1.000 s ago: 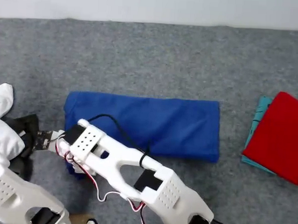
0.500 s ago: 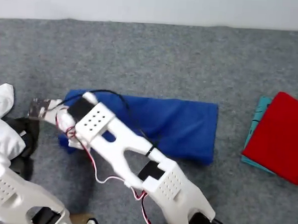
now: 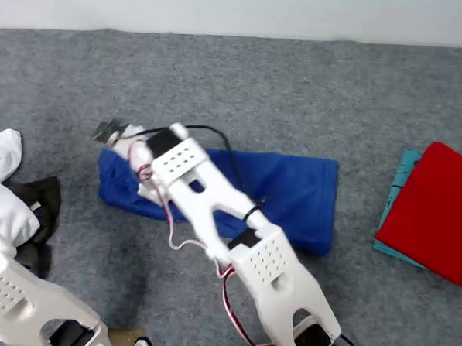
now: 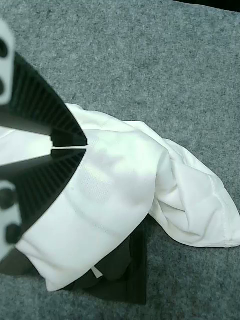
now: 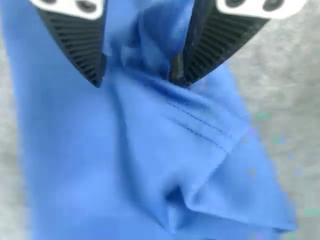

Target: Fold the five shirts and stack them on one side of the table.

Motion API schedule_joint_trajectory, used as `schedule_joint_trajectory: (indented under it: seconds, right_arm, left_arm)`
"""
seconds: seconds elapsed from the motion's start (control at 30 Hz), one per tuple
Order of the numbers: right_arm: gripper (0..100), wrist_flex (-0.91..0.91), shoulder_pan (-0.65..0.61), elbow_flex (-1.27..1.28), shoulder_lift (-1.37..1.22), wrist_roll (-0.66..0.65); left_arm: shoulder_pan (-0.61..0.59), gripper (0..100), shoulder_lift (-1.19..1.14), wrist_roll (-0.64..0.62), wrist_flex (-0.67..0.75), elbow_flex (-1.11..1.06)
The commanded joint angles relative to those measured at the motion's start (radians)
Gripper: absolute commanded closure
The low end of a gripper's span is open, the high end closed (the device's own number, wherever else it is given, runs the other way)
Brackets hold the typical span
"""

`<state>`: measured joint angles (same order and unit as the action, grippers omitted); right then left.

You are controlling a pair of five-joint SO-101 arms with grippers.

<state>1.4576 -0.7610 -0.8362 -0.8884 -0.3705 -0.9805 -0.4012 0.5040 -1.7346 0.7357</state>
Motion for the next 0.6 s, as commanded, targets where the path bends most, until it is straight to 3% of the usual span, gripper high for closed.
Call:
schedule_joint_trajectory:
  seconds: [0.0, 0.3, 0.47, 0.57]
  right_arm:
    - [76.8, -0.004, 0.041, -0.086, 0.012, 0.02]
    - [77.1, 0.14, 0.018, -0.339, 0.004, 0.021]
    - [91.6, 0.153, -0.018, -0.345, -0.021, 0.017]
    - [99.0, 0.249, -0.021, -0.344, -0.045, 0.015]
  left_arm:
    - [0.005, 98, 0.058, 0.009, -0.018, 0.005]
    - [0.005, 98, 0.058, 0.009, -0.018, 0.005]
    - [0.005, 98, 0.06, 0.009, -0.018, 0.005]
    - [0.005, 98, 0.066, 0.011, -0.02, 0.005]
